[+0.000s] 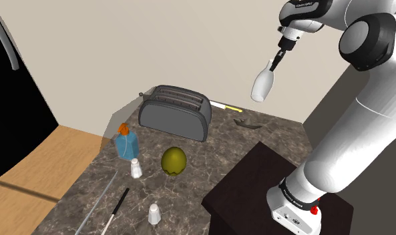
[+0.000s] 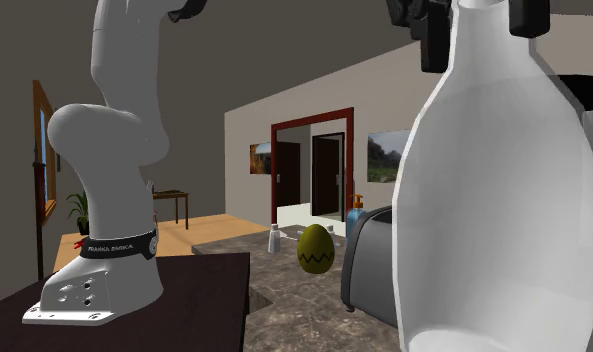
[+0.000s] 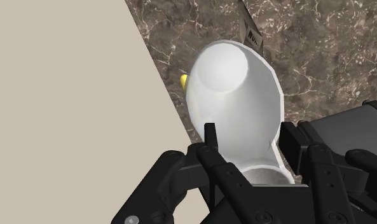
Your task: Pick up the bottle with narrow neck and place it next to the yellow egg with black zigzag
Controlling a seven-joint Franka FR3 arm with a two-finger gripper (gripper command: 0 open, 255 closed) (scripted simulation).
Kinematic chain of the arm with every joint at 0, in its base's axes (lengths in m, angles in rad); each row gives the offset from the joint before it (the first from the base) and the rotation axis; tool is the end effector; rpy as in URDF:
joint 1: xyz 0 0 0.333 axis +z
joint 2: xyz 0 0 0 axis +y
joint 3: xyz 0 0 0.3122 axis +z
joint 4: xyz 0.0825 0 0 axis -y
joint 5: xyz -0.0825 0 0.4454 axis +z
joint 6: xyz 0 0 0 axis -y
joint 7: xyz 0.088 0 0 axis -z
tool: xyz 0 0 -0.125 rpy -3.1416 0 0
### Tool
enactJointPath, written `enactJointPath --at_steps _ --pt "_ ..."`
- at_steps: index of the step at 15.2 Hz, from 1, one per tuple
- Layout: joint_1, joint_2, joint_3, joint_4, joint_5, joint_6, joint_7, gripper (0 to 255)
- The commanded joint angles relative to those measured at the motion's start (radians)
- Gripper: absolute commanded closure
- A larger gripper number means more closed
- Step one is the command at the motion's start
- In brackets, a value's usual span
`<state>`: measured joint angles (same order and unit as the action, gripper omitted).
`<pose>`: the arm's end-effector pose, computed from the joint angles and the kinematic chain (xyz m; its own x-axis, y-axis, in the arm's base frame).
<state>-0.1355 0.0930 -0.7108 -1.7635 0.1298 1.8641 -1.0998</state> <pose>0.4461 -0.4701 0.4798 0.9732 0.2185 0.0712 0.2192 -0.9757 -0.0027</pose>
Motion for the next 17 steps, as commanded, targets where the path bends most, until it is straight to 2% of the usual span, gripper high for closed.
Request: enactJointPath --at_steps 1,17 --pt "-0.001 0.000 -0.001 0.026 -0.001 -0.026 0.002 255" --pt "-0.021 0.031 -0.009 0.273 0.016 -0.250 0.004 255"
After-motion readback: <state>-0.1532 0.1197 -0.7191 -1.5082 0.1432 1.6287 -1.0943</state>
